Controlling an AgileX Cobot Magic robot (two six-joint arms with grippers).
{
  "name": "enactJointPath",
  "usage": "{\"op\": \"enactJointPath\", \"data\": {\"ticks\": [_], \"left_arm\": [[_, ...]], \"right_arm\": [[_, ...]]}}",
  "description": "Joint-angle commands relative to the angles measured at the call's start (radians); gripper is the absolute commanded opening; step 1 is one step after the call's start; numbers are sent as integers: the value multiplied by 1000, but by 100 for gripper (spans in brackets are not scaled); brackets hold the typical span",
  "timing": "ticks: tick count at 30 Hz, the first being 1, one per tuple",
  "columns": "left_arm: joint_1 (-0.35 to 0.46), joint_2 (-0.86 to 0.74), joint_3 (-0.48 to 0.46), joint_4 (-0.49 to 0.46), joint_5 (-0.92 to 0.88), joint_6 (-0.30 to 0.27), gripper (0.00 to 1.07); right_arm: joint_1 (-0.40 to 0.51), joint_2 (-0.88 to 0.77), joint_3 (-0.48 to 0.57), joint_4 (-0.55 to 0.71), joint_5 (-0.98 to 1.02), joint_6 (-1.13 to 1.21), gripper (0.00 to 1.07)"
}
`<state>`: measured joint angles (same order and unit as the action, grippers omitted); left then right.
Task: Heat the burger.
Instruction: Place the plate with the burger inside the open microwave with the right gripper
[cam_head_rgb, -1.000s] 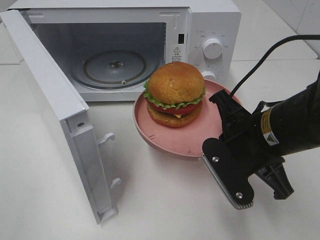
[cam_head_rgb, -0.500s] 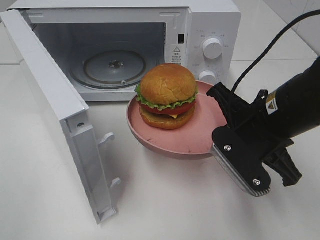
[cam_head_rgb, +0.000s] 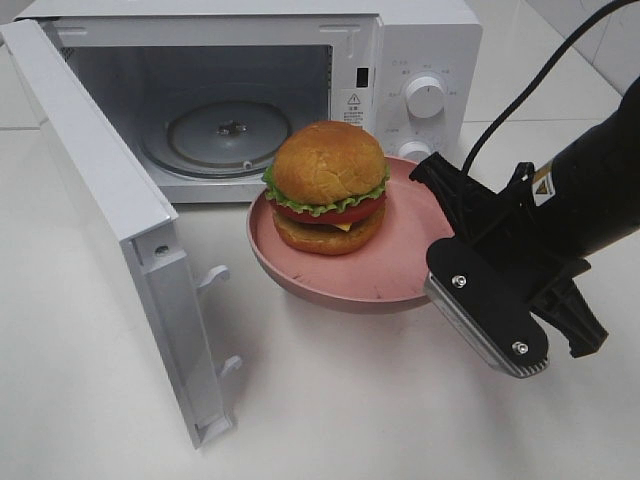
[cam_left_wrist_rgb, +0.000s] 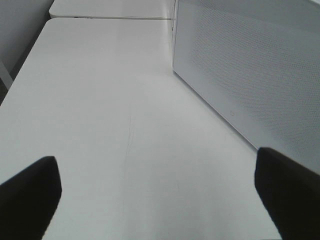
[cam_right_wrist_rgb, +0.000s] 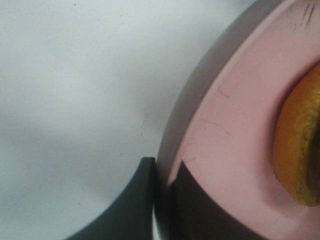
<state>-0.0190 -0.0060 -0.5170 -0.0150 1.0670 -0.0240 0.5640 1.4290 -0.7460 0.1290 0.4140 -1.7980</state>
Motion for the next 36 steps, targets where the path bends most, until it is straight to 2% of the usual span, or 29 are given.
{"op": "enactJointPath", "data": {"ticks": [1, 12, 19, 29, 36], "left_arm": [[3, -18, 1, 2, 2, 0, 98], [3, -18, 1, 2, 2, 0, 98], [3, -18, 1, 2, 2, 0, 98], [3, -18, 1, 2, 2, 0, 98], [3, -18, 1, 2, 2, 0, 98]], "right_arm": [[-5, 6, -45, 7, -30, -14, 0], [0, 28, -113, 13, -30, -12, 0], [43, 39, -150, 15, -51, -9, 0], [44, 132, -231, 15, -51, -9, 0], [79, 199, -290, 13, -58, -10, 0]]}}
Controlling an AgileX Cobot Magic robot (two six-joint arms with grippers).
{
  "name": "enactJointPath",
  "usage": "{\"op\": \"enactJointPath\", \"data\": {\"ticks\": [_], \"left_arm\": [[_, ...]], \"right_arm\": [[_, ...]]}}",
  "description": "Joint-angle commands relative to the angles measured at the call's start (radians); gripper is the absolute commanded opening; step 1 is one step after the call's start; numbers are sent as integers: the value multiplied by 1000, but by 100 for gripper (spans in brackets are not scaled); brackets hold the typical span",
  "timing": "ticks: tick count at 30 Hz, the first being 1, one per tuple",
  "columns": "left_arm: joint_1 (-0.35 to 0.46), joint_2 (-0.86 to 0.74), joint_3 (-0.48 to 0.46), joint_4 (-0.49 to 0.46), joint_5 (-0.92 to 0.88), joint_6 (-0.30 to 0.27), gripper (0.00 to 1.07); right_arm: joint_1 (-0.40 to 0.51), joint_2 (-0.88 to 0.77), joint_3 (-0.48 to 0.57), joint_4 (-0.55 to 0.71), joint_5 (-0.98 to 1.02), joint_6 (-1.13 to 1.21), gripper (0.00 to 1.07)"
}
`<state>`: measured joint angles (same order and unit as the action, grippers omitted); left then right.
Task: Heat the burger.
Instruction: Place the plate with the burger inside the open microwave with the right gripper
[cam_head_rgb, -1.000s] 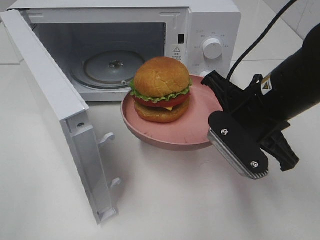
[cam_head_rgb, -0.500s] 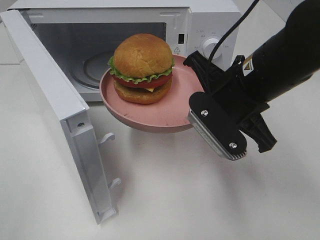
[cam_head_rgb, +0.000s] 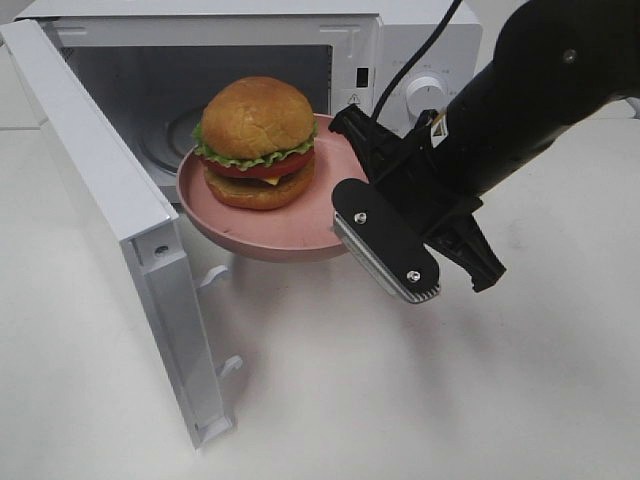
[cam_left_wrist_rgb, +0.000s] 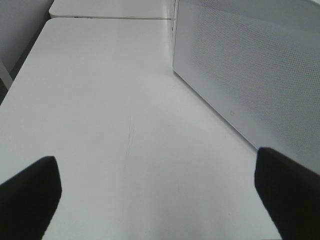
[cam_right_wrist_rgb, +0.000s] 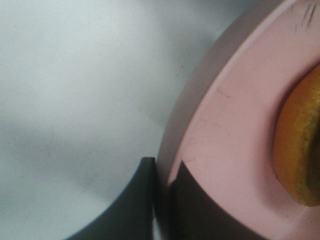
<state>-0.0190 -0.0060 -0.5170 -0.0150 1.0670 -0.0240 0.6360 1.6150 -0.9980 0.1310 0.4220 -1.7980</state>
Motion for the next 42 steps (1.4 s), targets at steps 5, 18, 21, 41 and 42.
{"op": "enactJointPath", "data": {"ticks": [5, 18, 21, 41, 42], "left_arm": [[3, -18, 1, 2, 2, 0, 98], [3, -18, 1, 2, 2, 0, 98], [3, -18, 1, 2, 2, 0, 98], [3, -18, 1, 2, 2, 0, 98], [3, -18, 1, 2, 2, 0, 98]], "right_arm": [[7, 58, -91, 16, -66, -10, 0], [4, 188, -222, 3, -66, 35, 0], [4, 208, -246, -29, -66, 52, 0], [6, 354, -450, -101, -35, 149, 0], [6, 375, -476, -101, -20, 151, 0]]}}
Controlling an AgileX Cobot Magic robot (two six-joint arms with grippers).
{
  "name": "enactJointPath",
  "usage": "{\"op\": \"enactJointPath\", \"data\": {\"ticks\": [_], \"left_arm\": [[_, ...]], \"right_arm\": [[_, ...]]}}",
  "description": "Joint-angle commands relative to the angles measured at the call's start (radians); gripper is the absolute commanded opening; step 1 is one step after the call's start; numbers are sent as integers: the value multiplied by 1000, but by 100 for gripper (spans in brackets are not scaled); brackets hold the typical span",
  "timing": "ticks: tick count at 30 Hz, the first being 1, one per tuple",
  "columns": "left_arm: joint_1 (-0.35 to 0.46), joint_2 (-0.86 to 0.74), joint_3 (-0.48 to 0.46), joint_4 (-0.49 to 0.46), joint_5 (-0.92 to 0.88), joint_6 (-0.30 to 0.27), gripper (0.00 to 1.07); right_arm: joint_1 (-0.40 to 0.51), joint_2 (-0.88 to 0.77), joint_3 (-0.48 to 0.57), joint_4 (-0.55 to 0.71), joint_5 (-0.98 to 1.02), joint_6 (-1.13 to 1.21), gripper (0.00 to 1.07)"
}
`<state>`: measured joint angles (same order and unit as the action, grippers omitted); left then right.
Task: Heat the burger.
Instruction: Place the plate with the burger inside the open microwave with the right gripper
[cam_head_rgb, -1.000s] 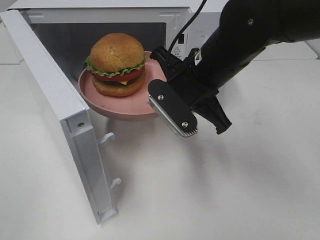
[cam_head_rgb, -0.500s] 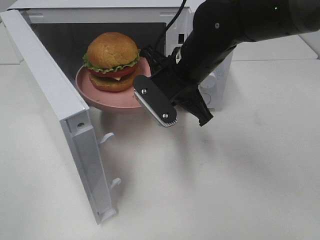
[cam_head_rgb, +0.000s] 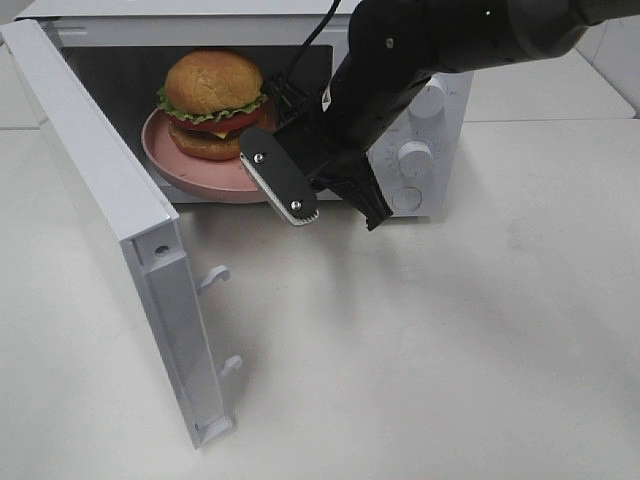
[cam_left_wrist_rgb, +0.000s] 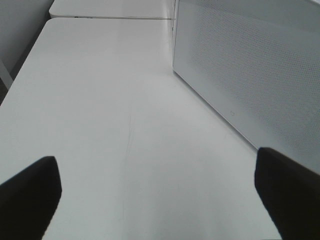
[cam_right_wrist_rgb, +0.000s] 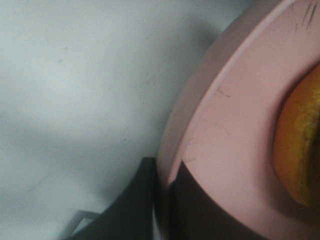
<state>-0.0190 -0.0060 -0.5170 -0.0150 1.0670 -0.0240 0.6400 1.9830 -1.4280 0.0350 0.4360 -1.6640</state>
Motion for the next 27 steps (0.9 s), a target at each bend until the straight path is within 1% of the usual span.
{"op": "enactJointPath", "data": {"ticks": [1, 2, 4, 7, 9, 11, 12, 15, 17, 19, 21, 22, 24, 27], "left_arm": [[3, -18, 1, 2, 2, 0, 98], [3, -18, 1, 2, 2, 0, 98], [3, -18, 1, 2, 2, 0, 98], [3, -18, 1, 2, 2, 0, 98], [3, -18, 1, 2, 2, 0, 98], [3, -18, 1, 2, 2, 0, 98], [3, -18, 1, 2, 2, 0, 98], [3, -18, 1, 2, 2, 0, 98], [3, -18, 1, 2, 2, 0, 98], [3, -18, 1, 2, 2, 0, 98], [3, -18, 1, 2, 2, 0, 98], [3, -18, 1, 2, 2, 0, 98], [3, -18, 1, 2, 2, 0, 98], [3, -18, 1, 2, 2, 0, 98]], "right_arm": [[2, 16, -57, -5, -27, 19, 0], [2, 16, -57, -5, -27, 19, 0], [2, 52, -106, -35, -19, 46, 0], [2, 60, -117, -35, -16, 54, 0], [2, 100, -178, -60, 14, 94, 0], [2, 106, -188, -64, 19, 95, 0], [2, 123, -213, -80, 32, 102, 0], [3, 133, -227, -83, 37, 111, 0], [3, 166, -273, -83, 34, 156, 0], [3, 173, -284, -86, 33, 172, 0], [3, 189, -304, -108, 35, 203, 1], [3, 205, -327, -140, 39, 244, 1], [3, 212, -339, -156, 44, 263, 1], [3, 241, -392, -188, 63, 298, 2]]}}
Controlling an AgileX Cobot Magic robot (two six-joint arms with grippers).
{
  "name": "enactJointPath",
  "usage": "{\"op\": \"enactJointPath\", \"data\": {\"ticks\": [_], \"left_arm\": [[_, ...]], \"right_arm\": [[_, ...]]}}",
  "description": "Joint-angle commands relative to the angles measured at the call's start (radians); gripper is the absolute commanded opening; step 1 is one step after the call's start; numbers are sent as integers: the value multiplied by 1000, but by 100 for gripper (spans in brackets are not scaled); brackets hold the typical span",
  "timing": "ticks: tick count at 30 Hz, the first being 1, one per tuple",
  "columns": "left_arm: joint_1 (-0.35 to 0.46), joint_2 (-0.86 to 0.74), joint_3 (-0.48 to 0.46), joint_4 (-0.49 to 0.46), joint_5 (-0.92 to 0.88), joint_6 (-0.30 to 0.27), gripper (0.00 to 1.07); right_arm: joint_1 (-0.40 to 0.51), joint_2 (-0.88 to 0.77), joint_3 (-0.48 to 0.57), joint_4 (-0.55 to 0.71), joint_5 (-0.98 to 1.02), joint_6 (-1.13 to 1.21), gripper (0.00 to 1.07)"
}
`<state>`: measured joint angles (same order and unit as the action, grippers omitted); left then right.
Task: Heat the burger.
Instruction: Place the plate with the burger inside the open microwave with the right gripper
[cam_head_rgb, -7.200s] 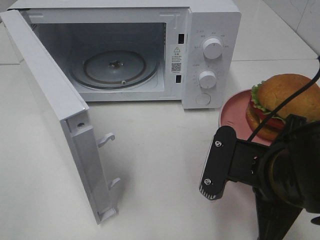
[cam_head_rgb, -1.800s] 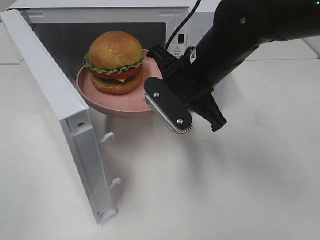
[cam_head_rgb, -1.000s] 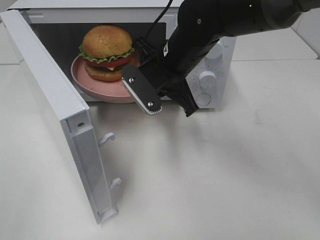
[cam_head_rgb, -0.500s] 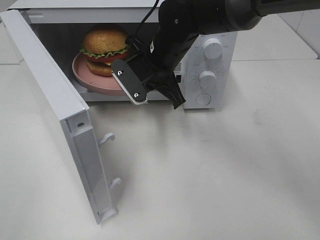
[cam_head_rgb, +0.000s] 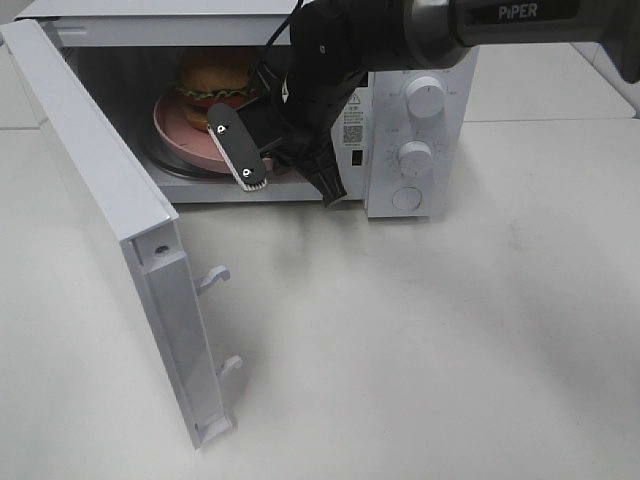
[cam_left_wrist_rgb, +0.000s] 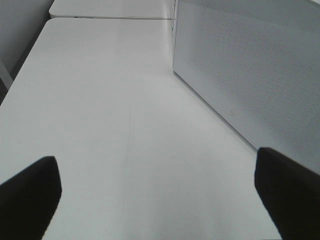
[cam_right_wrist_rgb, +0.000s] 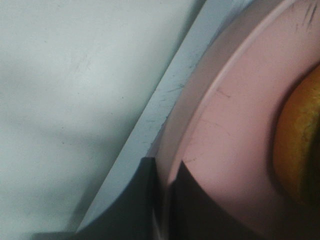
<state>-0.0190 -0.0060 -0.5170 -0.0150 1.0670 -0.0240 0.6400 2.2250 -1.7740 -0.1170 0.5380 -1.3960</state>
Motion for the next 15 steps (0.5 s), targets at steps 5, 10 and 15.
{"op": "enactJointPath", "data": {"ticks": [5, 10, 15], "left_arm": [[3, -18, 1, 2, 2, 0, 98], [3, -18, 1, 2, 2, 0, 98], [3, -18, 1, 2, 2, 0, 98]], "right_arm": [[3, 34, -97, -36, -40, 35, 2], [3, 71, -141, -44, -38, 35, 2], [3, 103, -184, -55, -35, 35, 2]]}}
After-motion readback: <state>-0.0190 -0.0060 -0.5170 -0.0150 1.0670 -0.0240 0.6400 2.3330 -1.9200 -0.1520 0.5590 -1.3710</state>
